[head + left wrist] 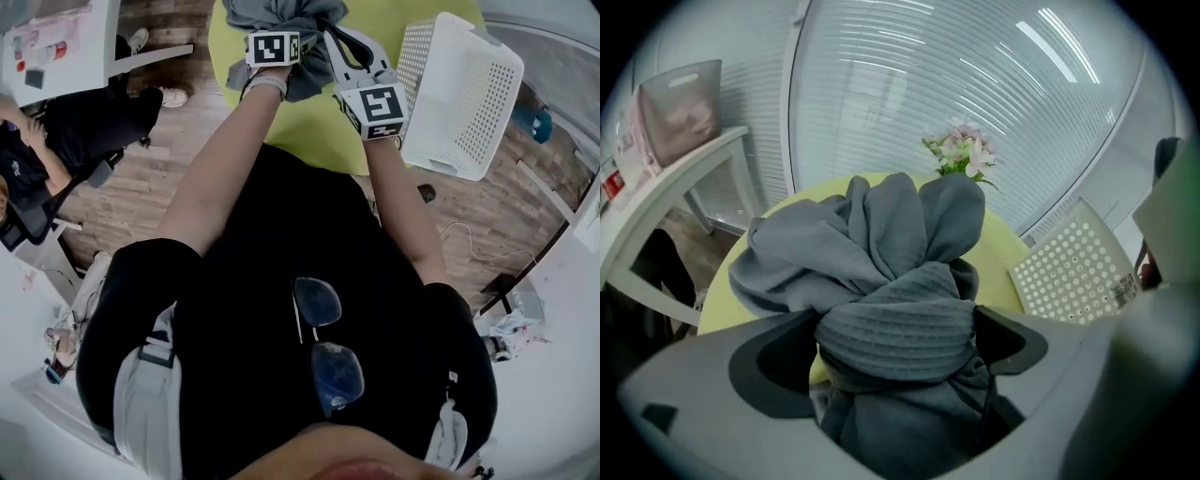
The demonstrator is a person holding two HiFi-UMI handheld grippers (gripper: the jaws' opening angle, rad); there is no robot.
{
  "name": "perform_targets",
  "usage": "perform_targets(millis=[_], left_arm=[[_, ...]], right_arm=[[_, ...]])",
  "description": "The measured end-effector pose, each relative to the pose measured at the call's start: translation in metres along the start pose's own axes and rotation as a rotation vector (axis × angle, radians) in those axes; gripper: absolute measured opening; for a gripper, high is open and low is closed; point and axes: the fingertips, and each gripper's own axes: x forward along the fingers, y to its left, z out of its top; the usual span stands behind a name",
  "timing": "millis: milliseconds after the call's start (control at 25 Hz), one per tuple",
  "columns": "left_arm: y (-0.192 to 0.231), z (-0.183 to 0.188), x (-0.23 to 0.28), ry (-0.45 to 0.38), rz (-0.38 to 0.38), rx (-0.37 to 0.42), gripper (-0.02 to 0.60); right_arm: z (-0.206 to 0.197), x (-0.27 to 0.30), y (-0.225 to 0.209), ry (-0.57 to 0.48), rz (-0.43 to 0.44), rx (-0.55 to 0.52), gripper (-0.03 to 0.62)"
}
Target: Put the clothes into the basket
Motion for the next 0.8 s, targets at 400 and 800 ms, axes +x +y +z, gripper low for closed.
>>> perform_targets(millis=[400, 800], left_arm=[[0.011, 0.0, 0.029, 0.023, 0.083, -0.017, 0.514], [0.021, 0.002, 0.042, 0.003, 0.146, -0.002, 0.512]], right_arm=[[-0.011, 0.006, -0.009, 0.032, -0.019, 0.012, 0.035], [-0.016, -0.011, -0.009, 0.051, -0.039, 0.007, 0.035]])
